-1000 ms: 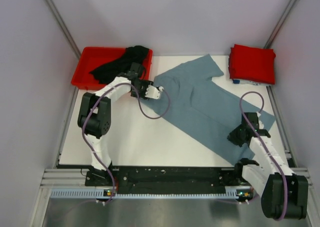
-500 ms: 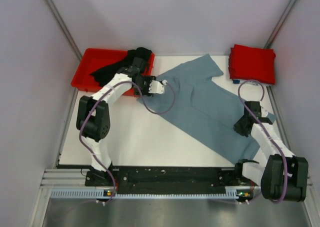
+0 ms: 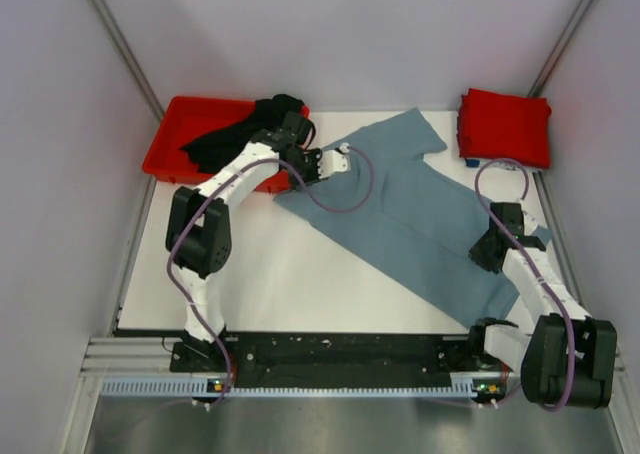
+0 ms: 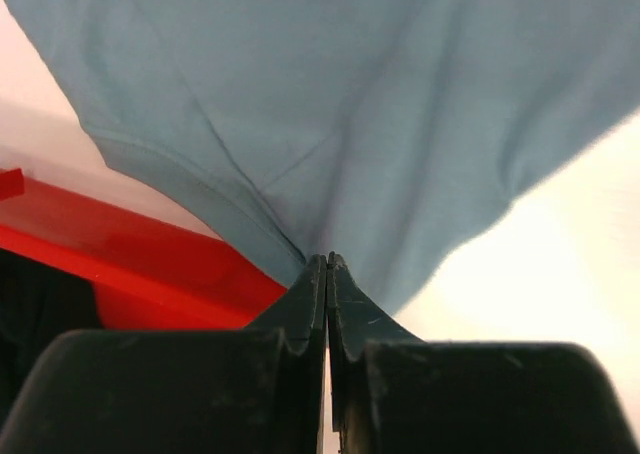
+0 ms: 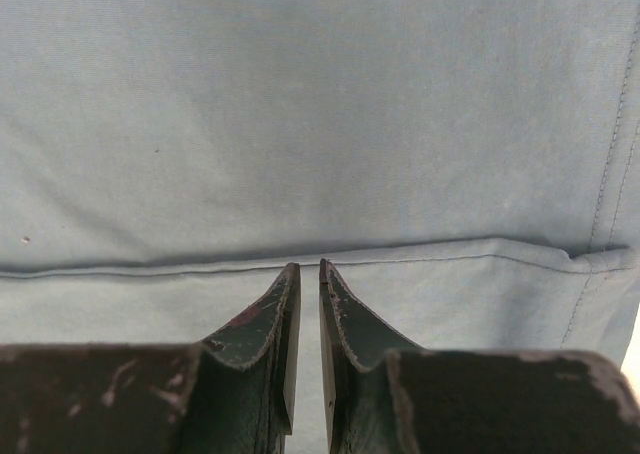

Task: Fold and stack the t-shirts
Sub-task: Fold the flattened tshirt in 1/3 of the way

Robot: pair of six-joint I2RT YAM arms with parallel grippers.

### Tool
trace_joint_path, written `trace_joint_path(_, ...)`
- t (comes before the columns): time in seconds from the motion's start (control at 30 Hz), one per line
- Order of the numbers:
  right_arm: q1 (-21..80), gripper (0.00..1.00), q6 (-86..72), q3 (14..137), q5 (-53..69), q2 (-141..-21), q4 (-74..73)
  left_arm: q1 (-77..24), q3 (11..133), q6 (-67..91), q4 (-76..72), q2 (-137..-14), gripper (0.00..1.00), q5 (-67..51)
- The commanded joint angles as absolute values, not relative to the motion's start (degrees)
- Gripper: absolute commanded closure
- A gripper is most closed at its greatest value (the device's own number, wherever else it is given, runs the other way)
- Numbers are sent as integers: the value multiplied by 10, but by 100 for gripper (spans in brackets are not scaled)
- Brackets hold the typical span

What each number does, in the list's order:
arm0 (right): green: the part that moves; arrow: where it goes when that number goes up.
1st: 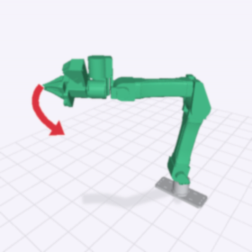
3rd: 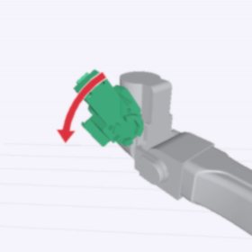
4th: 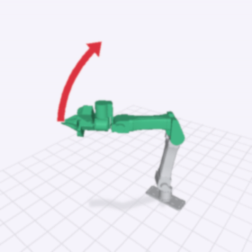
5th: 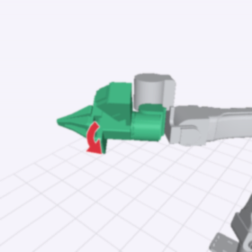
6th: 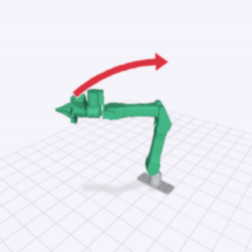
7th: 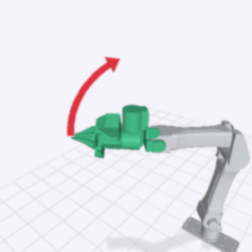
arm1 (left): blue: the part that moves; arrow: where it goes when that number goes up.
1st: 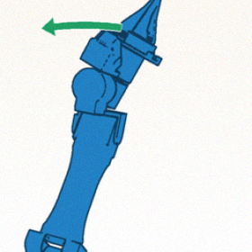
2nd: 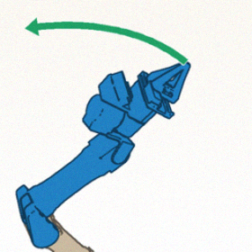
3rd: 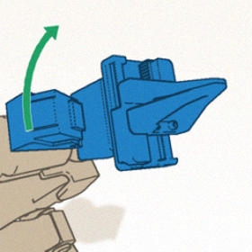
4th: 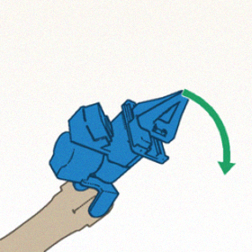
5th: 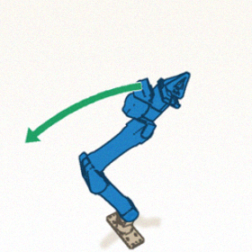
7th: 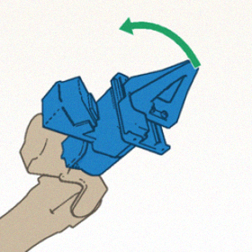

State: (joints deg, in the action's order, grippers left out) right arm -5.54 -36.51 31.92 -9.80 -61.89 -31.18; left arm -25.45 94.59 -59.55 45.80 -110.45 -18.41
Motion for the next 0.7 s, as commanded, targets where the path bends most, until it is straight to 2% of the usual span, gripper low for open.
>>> trace_joint_path(0.0, -63, 87, -356, 321, -110, -606, -301, -236, 1016, -495, 436, -1195, 100, -100)
trace_joint_path(0.23, -70, 88, -352, 319, -111, -602, -302, -182, 1108, -439, 350, -1261, 100, -5)
trace_joint_path(0.37, -78, 88, -350, 321, -112, -604, -301, -170, 1143, -444, 345, -1280, 100, -5)
trace_joint_path(0.47, -85, 89, -345, 323, -112, -607, -299, -181, 1130, -483, 381, -1256, 100, -95)
trace_joint_path(0.53, -86, 89, -341, 326, -115, -606, -299, -197, 1082, -531, 399, -1213, 93, -161)
trace_joint_path(0.67, -86, 89, -320, 349, -114, -603, -307, -235, 985, -619, 416, -1128, 73, -230)
